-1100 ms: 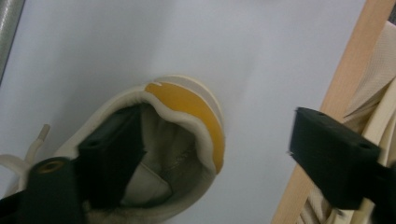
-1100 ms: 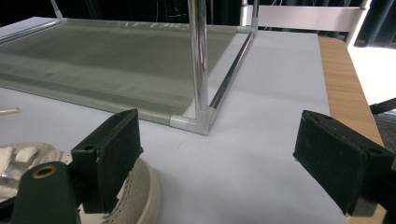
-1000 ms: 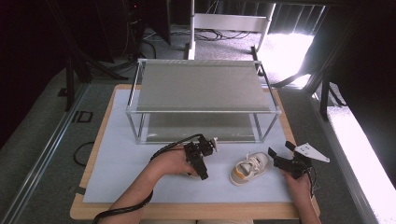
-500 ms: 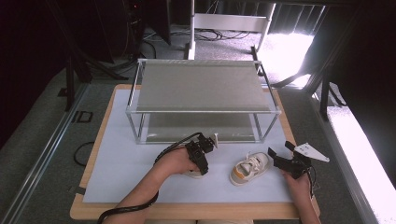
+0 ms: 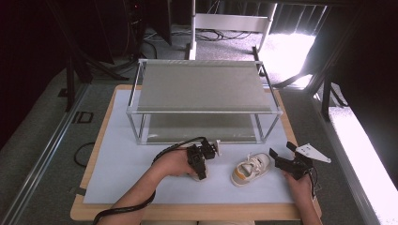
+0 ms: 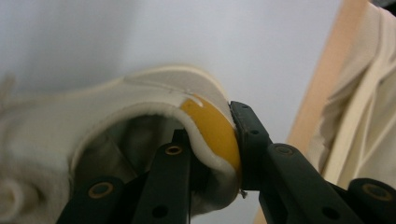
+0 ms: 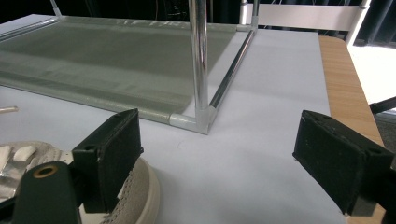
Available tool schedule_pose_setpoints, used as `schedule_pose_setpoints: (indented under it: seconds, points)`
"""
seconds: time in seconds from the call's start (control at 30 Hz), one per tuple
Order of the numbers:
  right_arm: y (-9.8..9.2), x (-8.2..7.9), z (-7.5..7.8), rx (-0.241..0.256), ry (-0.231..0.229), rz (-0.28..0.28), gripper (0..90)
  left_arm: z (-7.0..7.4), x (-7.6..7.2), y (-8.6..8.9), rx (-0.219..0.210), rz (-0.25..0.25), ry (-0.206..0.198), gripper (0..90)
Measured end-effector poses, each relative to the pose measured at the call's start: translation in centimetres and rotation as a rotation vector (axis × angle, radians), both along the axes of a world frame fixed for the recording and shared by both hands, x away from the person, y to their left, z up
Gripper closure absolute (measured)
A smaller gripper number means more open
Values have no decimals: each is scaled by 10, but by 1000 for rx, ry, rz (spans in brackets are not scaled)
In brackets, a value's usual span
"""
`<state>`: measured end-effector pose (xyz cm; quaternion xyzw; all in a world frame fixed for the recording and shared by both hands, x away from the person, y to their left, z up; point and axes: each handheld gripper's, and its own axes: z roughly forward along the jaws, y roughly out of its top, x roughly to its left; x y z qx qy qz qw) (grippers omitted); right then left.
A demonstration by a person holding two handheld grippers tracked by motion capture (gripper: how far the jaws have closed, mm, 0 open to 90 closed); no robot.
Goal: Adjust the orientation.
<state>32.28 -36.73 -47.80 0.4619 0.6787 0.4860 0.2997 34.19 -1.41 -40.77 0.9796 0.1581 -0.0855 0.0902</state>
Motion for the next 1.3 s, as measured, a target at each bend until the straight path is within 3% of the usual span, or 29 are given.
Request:
schedule_pose_setpoints:
  seconds: [0.2, 0.4, 0.53, 0.77, 1.1, 1.13, 1.17, 1.23, 1.3]
  points:
    - [0, 0, 0, -2, 2, -3, 142, 10, -12, 1, -23, -117, -27, 787]
    - [0, 0, 0, -3, 1, -3, 142, 7, -28, 4, -14, -303, -47, 784]
    - [0, 0, 0, -4, 2, -3, 142, -3, -32, 7, 31, -313, -16, 758]
    - [0, 0, 0, -4, 4, -3, 142, -14, -35, 6, 18, -306, -21, 745]
    - [-1, -2, 0, 6, -18, -4, 129, -15, -34, 4, 21, -300, -20, 731]
    - [-2, -2, 0, 12, -14, -12, 124, -14, -34, 4, 30, -300, -25, 731]
    - [-3, -3, 1, 37, 19, 1, 124, -14, -34, 3, 32, -299, -27, 724]
    - [0, -5, 5, 12, 56, -1, 124, -14, -34, 4, 31, -298, -22, 723]
    - [5, -10, 15, -3, 92, 41, 124, -15, -33, 3, 32, -293, -15, 723]
